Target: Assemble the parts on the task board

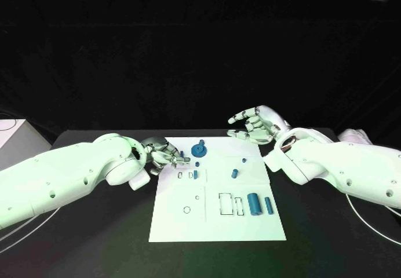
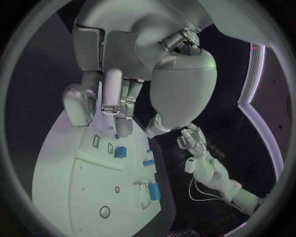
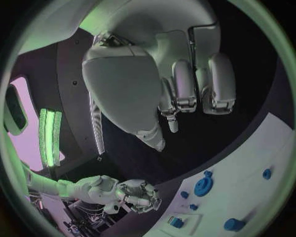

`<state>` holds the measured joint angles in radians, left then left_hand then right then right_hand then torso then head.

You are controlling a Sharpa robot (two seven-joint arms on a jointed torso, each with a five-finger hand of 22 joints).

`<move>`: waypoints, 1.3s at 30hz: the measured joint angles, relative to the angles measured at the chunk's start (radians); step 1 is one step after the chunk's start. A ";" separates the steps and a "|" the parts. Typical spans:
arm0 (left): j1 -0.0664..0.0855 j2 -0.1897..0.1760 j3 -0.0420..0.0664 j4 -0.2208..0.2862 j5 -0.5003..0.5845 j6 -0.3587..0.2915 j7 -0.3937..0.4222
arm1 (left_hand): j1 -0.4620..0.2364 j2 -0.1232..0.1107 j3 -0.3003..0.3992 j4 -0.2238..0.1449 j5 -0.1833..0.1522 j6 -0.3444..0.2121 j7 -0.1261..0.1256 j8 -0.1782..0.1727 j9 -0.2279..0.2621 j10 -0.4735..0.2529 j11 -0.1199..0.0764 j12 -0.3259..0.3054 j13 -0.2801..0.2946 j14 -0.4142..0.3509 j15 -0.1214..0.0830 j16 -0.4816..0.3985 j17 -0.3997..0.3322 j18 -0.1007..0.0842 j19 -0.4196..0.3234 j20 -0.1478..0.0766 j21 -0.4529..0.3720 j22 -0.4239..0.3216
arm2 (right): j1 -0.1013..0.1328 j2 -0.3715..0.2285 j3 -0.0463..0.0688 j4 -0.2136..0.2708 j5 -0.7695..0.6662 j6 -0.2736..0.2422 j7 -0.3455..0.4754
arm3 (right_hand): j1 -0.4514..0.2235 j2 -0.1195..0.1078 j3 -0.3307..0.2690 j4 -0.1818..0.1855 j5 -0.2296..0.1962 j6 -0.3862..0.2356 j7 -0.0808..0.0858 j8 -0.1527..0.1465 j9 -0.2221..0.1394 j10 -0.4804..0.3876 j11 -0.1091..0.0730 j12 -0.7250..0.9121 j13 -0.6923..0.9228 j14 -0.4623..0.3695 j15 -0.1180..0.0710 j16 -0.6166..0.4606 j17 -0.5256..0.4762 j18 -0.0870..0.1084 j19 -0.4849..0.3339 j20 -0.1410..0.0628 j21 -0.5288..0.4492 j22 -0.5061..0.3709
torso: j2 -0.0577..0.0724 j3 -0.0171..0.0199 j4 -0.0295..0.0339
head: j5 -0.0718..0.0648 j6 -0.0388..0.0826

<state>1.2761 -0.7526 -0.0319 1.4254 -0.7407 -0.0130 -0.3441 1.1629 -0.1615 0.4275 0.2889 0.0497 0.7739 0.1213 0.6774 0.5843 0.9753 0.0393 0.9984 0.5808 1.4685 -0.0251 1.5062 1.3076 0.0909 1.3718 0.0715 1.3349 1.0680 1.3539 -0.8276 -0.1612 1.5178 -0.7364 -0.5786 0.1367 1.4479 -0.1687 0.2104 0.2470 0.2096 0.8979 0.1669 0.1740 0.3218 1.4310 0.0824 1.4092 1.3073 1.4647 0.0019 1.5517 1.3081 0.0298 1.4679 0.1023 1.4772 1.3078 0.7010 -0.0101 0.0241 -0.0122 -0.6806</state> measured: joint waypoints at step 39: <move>0.036 0.210 -0.020 -0.182 -0.200 0.191 -0.163 | -0.089 0.028 -0.030 0.005 0.000 -0.002 -0.010 0.027 0.042 0.000 0.000 0.015 0.000 0.000 0.000 0.000 0.000 0.000 0.000 0.000 0.000 0.021 | 0.009 -0.016 0.000 -0.062 0.069 0.043 0.011 | -0.009 -0.009 0.003 0.003 0.003 0.000 0.000 0.000 0.000 -0.011 -0.004 -0.005 0.000 0.000 0.000 -0.004 0.000 0.000 0.000 0.000 -0.005 -0.001 | 0.001 0.0068 -0.0012 | 0.006 -0.015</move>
<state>1.3124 -0.5421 -0.0521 1.2432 -0.9410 0.1781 -0.5070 1.0743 -0.1336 0.3972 0.2937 0.0497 0.7720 0.1117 0.7042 0.6264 0.9755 0.0394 1.0137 0.5811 1.4685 -0.0249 1.5062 1.3076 0.0910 1.3720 0.0717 1.3349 1.0886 1.3633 -0.8437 -0.1615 1.4559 -0.6670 -0.5355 0.1480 1.4386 -0.1780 0.2132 0.2499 0.2130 0.8978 0.1668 0.1740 0.3217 1.4201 0.0788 1.4041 1.3073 1.4647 0.0019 1.5477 1.3077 0.0298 1.4680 0.1022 1.4718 1.3073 0.7021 -0.0033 0.0228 -0.0062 -0.6959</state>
